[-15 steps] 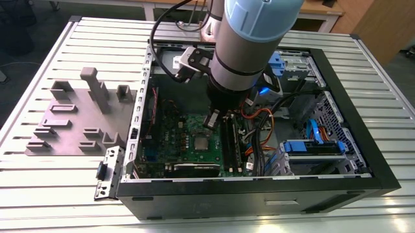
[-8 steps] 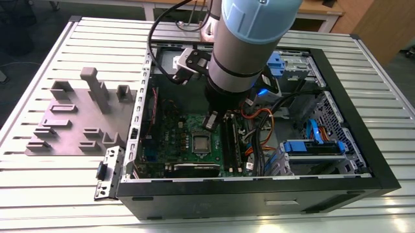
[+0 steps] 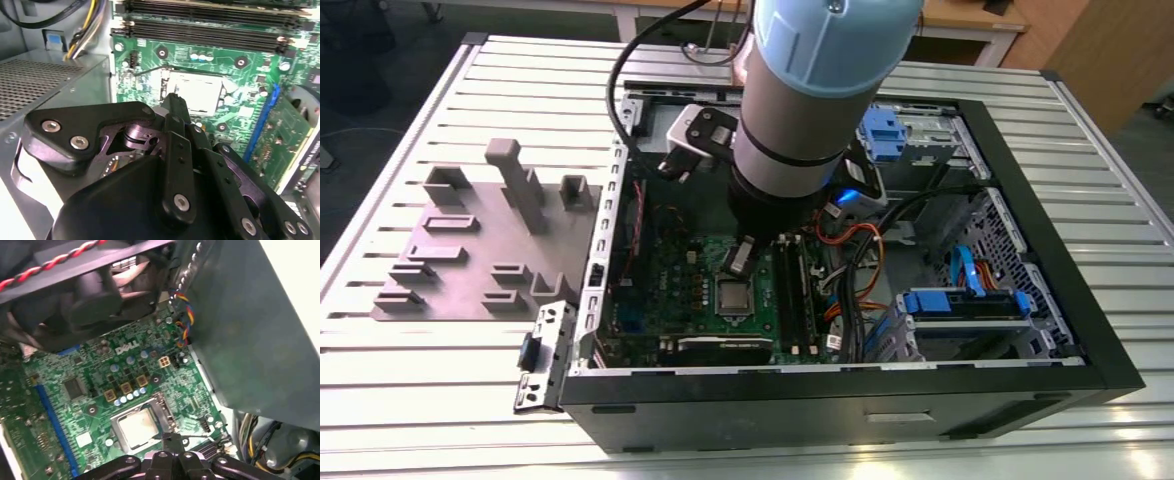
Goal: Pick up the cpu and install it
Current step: 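Place the cpu into insertion slot, then close the cpu cover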
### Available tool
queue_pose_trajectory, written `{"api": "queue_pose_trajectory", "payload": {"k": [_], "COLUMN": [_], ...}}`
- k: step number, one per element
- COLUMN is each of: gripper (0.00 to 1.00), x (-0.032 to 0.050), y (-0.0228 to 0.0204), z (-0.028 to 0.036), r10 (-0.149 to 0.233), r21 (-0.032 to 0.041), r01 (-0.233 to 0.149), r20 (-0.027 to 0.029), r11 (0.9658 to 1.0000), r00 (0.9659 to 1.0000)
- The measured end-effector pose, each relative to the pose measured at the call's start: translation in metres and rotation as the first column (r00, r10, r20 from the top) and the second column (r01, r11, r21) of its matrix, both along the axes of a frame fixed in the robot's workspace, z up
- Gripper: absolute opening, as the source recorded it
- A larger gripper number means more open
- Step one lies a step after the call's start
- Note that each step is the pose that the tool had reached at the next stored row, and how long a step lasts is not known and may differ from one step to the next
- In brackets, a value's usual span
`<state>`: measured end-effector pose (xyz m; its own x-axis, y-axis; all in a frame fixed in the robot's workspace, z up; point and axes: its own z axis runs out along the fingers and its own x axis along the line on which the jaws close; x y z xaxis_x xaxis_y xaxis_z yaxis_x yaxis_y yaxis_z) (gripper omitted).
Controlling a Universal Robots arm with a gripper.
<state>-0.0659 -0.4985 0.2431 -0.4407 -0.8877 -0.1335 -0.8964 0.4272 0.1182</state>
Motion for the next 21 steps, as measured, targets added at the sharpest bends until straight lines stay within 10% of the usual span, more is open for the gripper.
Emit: {"api": "queue_pose_trajectory", "payload": {"k": [21], "gripper": [0.11], "x": [-0.0074], "y": [-0.0109], "z": [-0.0012], "r10": [0.004], "r21": [-0.011], "r01": [-0.004], "r20": [-0.0012], "r11": [0.9999], "r00": [1.0]}}
